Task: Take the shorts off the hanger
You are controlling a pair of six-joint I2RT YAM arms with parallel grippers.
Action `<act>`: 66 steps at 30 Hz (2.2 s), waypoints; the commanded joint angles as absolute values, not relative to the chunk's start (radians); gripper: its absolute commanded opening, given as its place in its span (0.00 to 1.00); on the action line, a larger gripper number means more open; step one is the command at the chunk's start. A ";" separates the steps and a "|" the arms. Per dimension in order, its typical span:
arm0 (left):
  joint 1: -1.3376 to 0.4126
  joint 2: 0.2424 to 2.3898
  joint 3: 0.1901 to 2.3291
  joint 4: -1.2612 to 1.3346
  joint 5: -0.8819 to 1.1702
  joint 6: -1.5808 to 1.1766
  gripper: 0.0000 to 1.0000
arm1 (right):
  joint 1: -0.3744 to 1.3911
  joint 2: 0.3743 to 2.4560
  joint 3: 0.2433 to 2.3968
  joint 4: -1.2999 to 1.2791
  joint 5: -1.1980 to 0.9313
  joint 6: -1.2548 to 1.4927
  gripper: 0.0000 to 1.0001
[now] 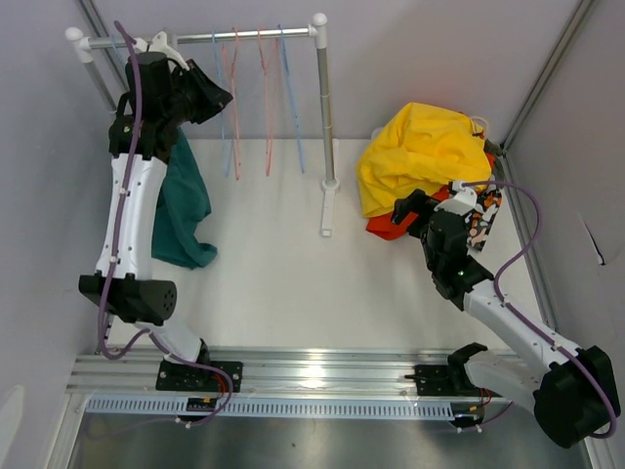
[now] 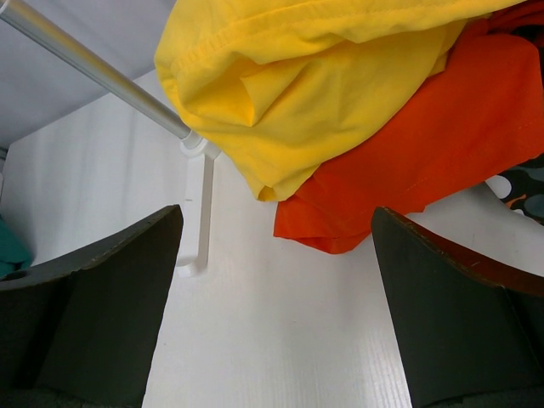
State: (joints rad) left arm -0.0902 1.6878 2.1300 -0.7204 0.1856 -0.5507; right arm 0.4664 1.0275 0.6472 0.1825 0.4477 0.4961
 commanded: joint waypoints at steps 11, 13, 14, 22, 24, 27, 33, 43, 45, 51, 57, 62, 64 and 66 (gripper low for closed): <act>-0.095 1.491 2.206 -0.816 0.057 -0.430 0.81 | 0.528 0.971 0.646 0.175 0.486 0.497 0.99; -0.089 1.468 2.204 -0.824 0.014 -0.404 0.81 | 0.535 0.959 0.646 0.169 0.491 0.495 1.00; -0.075 1.460 2.200 -0.837 0.005 -0.394 0.81 | 0.535 0.954 0.643 0.161 0.494 0.495 0.99; 0.115 1.387 2.102 -0.868 -0.008 -0.350 0.80 | 0.538 0.899 0.617 0.143 0.499 0.489 0.99; 0.138 1.378 2.071 -0.862 -0.008 -0.345 0.78 | 0.538 0.897 0.611 0.143 0.500 0.489 0.99; 0.167 1.384 2.069 -0.880 -0.067 -0.345 0.77 | 0.538 0.896 0.609 0.143 0.494 0.492 0.99; 0.196 1.431 2.050 -0.884 -0.097 -0.348 0.73 | 0.537 0.891 0.604 0.141 0.499 0.482 0.99; 0.199 1.538 2.060 -0.857 -0.121 -0.350 0.63 | 0.522 0.885 0.592 0.135 0.499 0.463 0.99; 0.201 1.563 2.063 -0.845 -0.115 -0.354 0.59 | 0.519 0.885 0.591 0.135 0.497 0.463 0.99; 0.199 1.611 2.082 -0.822 -0.103 -0.371 0.35 | 0.500 0.888 0.583 0.140 0.485 0.459 1.00; 0.189 1.663 2.161 -0.831 -0.071 -0.379 0.00 | 0.491 0.899 0.581 0.147 0.474 0.459 0.99; 0.155 1.669 2.226 -0.831 -0.040 -0.374 0.00 | 0.492 0.893 0.584 0.158 0.456 0.453 0.99; 0.132 1.669 2.278 -0.834 -0.023 -0.376 0.00 | 0.503 0.882 0.592 0.169 0.422 0.442 0.99; 0.103 1.669 2.327 -0.848 -0.009 -0.385 0.00 | 0.534 0.850 0.603 0.216 0.359 0.405 0.99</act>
